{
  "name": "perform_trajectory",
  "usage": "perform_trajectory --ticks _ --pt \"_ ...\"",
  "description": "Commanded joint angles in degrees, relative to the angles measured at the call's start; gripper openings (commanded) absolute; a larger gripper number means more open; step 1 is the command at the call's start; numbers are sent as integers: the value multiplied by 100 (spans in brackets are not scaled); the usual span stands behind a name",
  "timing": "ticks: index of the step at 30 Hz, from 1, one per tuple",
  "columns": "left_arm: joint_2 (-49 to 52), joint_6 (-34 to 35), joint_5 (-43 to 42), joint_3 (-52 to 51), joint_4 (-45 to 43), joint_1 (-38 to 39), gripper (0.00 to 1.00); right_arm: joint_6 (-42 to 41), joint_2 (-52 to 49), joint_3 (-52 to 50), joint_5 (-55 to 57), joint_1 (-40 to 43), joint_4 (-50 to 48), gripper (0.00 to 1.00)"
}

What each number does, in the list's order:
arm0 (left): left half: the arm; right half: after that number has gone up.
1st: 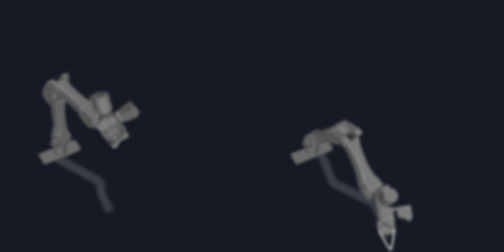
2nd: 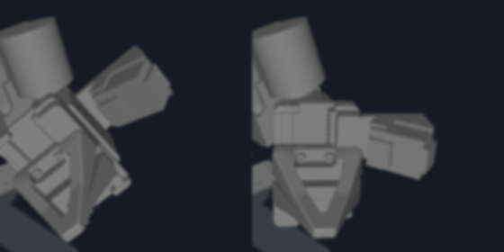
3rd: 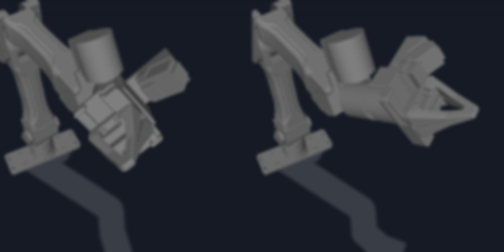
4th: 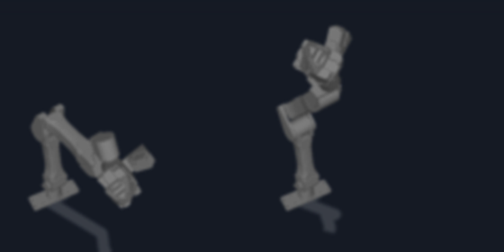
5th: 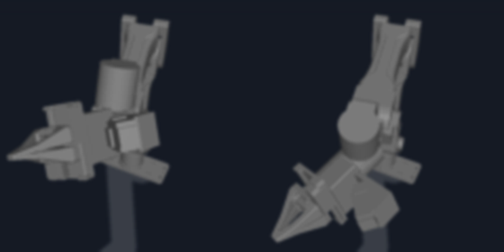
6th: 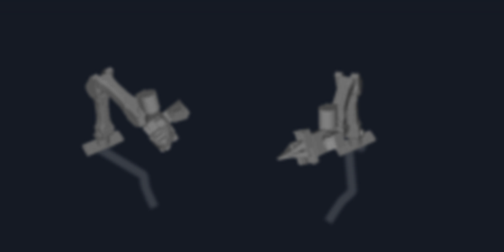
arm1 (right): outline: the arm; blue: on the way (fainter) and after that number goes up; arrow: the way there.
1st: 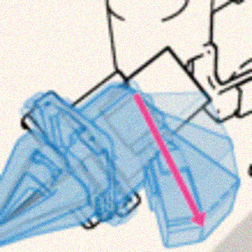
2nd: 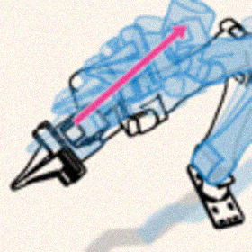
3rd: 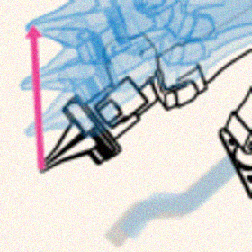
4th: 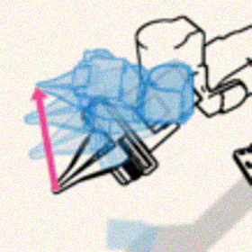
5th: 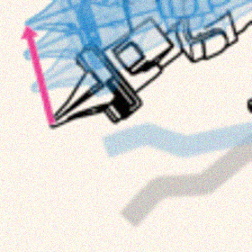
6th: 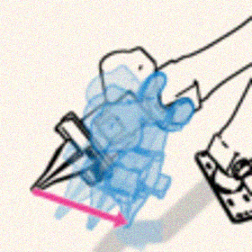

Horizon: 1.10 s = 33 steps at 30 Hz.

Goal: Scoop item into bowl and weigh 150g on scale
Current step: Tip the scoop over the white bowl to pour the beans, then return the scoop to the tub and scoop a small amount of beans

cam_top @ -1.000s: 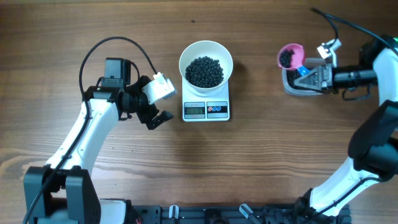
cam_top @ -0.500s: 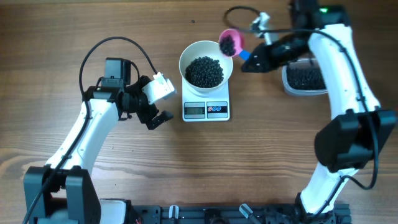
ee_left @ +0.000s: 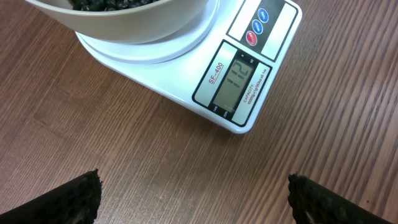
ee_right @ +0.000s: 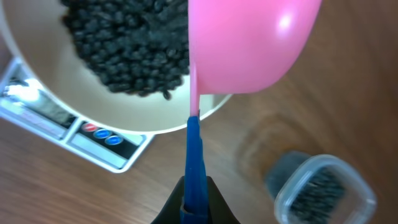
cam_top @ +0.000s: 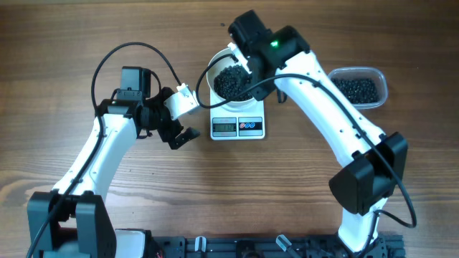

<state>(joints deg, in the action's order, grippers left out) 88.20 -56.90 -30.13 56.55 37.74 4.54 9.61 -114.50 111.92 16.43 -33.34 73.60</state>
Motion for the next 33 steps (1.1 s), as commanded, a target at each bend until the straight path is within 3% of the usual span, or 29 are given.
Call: perform_trajectory --ticks 1,6,15,20,28,33 --pt "52 -55 -133 -42 2 -26 100 -72 -68 127 793 -46 -76 4" --pt "52 -55 -133 -42 0 -26 100 -72 -68 127 693 -46 -96 4" --pt "52 -55 -133 -42 2 -26 100 -264 101 136 -1108 542 -114 4" --pt "52 -55 -133 -42 0 -26 100 -402 658 136 -1652 1451 -107 4" --pt "52 -55 -133 -42 2 -26 100 -186 1084 81 -1912 3753 680 4" --pt "52 -55 -133 -42 2 -26 100 173 1084 -286 -1912 4387 704 4"
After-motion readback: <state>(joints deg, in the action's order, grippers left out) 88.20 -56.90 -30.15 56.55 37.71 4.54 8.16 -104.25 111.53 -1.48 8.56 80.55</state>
